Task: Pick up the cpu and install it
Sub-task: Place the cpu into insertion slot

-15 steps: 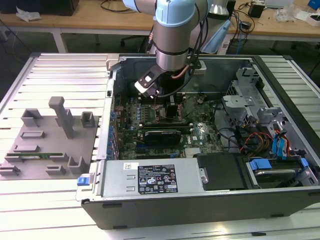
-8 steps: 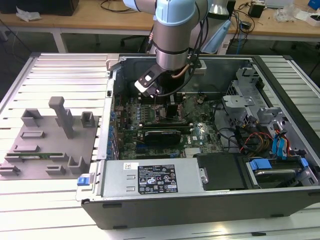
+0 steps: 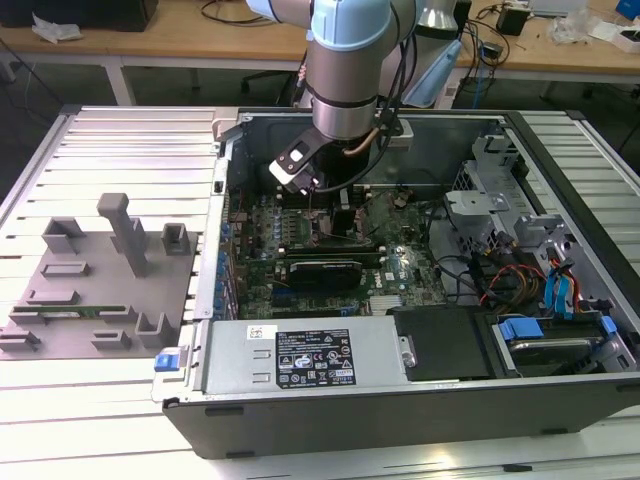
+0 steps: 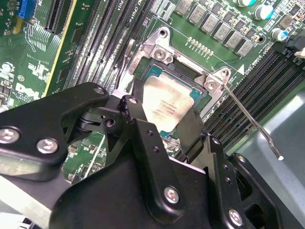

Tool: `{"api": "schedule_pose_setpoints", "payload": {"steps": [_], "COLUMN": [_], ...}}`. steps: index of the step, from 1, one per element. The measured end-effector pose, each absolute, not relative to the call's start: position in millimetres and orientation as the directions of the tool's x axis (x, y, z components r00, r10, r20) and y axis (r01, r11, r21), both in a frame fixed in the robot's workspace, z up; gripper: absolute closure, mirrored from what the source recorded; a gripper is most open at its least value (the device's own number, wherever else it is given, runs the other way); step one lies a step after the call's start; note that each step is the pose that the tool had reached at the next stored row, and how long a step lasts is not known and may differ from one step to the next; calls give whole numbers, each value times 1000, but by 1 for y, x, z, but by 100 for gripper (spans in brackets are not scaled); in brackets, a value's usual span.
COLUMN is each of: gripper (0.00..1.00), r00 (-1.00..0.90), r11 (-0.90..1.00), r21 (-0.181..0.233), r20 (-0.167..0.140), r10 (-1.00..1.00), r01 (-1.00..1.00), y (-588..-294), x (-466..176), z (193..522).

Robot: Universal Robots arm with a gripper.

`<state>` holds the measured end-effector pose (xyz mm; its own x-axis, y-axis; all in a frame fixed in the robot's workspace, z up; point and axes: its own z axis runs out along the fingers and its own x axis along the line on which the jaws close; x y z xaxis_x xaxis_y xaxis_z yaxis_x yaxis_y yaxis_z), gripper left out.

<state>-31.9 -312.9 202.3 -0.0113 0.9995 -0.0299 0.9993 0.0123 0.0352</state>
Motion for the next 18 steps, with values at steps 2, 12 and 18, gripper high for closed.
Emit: {"api": "schedule_pose_setpoints", "payload": {"steps": [2, 12, 18], "gripper": [47, 47, 47], "r00": [-12, -41, -41], "r11": [13, 42, 42], "r21": [35, 35, 35], "r20": [-30, -30, -30], "r10": [999, 999, 999], "r01": [999, 998, 998], "y": [-313, -313, -313], "x": [-32, -32, -32], "z": [203, 203, 201]}}
